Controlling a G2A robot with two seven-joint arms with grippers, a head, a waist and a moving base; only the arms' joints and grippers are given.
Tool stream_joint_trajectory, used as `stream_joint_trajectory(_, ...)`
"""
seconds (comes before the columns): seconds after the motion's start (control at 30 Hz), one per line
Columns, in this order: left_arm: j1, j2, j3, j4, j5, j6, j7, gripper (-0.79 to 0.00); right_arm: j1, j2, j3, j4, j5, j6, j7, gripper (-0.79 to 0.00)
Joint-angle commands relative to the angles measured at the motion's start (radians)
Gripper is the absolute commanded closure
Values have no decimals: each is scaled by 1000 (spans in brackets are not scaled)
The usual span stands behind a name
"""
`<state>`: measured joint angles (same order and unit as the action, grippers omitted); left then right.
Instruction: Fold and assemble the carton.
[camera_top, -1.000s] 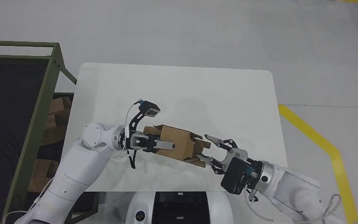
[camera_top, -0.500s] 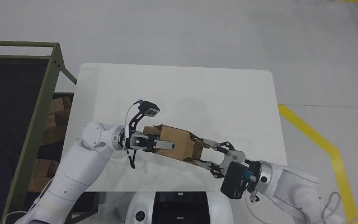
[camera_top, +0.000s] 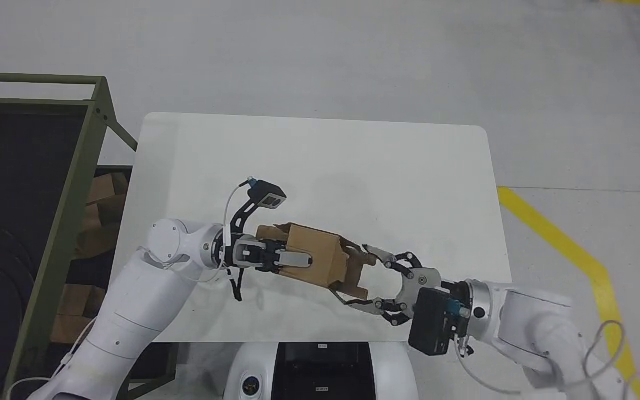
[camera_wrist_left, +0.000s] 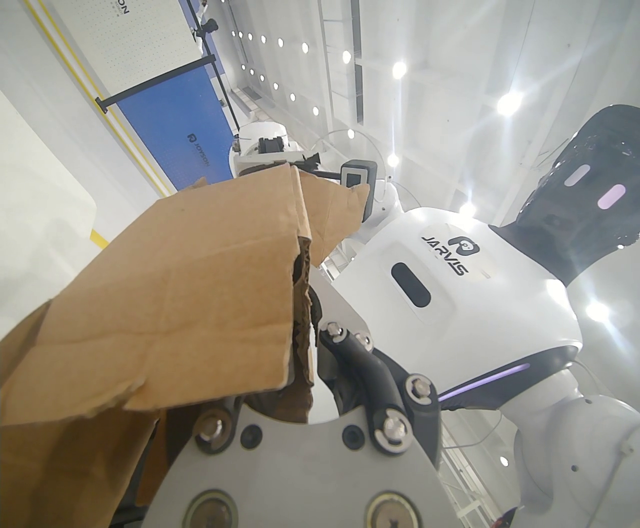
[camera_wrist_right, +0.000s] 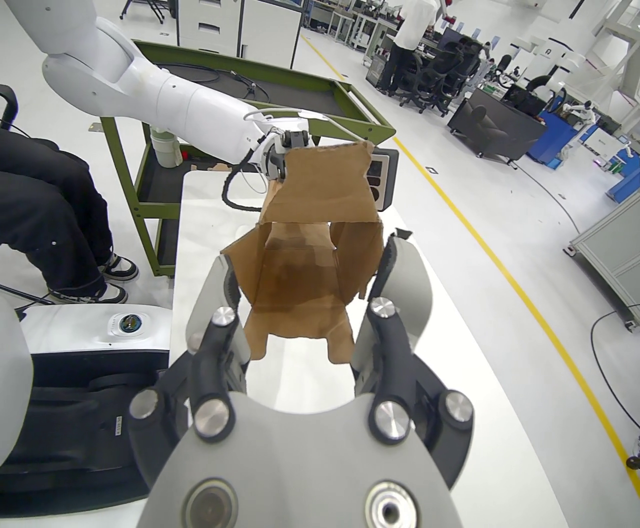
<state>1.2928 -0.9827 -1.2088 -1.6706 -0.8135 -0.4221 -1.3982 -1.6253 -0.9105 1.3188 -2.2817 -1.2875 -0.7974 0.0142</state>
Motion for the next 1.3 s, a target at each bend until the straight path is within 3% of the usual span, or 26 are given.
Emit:
stream_joint_trajectory(0.0,0,0,0,0,2,0,0,0,9,0,0,5,16,-10,6,-690)
stream_joint_trajectory(0.23,-1,-2,2,1,5,0,0,0,25,1,17,16,59,-47,-16,-782)
stream_joint_trajectory(0.3,-3,-3,3,2,4,1,-1,0,18,2,23,14,53,-49,-14,-773)
stream_joint_trajectory(0.37,-4,-3,5,3,4,1,-1,0,9,2,25,8,40,-34,2,-711)
stream_joint_trajectory(0.43,-7,-4,8,4,5,1,-1,0,1,1,20,-4,27,-13,20,-496)
stream_joint_trajectory(0.5,-9,-5,10,4,5,3,-3,0,-5,0,14,-15,15,6,36,-409)
stream_joint_trajectory(1.27,-10,-8,8,2,8,8,-8,0,15,-8,-26,-34,-4,71,124,-320)
